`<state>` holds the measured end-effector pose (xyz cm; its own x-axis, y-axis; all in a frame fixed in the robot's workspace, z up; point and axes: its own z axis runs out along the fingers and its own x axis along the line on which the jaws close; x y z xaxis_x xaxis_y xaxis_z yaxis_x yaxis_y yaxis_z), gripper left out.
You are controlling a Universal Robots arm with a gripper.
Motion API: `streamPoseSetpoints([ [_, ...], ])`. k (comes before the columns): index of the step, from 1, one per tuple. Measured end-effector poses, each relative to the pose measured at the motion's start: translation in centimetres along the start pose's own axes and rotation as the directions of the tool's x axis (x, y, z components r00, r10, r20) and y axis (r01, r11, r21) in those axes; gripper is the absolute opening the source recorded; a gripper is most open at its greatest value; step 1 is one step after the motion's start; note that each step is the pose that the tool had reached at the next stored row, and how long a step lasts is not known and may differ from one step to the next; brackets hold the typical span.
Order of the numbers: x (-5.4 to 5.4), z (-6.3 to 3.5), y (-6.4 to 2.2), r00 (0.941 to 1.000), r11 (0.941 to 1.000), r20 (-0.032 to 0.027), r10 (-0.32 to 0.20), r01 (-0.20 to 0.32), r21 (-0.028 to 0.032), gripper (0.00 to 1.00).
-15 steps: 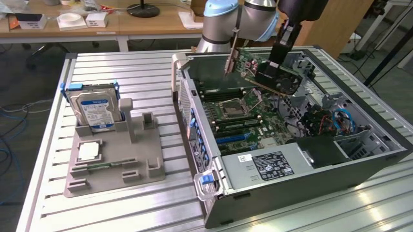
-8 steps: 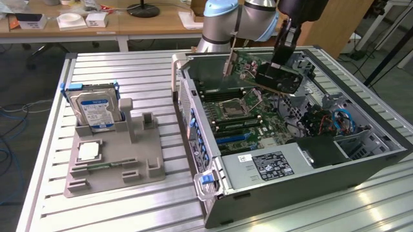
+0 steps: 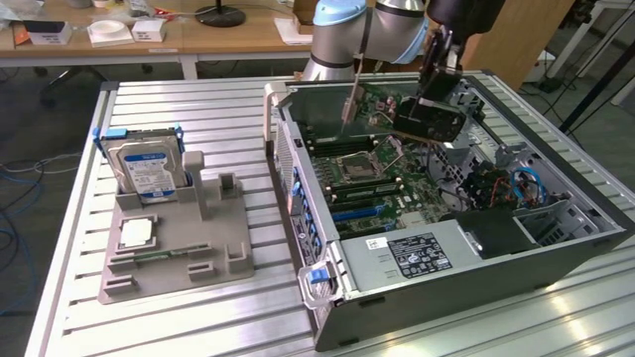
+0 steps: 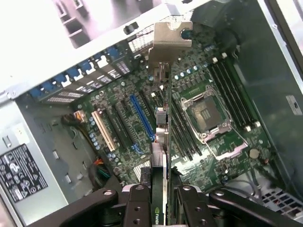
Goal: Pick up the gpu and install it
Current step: 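Insert the gpu into the slot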
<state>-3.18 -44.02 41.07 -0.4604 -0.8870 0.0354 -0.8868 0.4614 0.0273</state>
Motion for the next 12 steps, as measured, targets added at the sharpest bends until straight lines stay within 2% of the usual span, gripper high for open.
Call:
streamPoseSetpoints([
  [6, 0.0, 0.04, 0.0, 0.9956, 0.9956, -0.0027, -0.094, 0.094, 0.0032, 0.26],
  [9, 0.0, 0.06, 0.0, 0.9901, 0.9901, -0.0041, -0.14, 0.14, 0.0048, 0.26],
  [12, 0.0, 0.07, 0.0, 0.982, 0.982, -0.0058, -0.189, 0.189, 0.0063, 0.26],
])
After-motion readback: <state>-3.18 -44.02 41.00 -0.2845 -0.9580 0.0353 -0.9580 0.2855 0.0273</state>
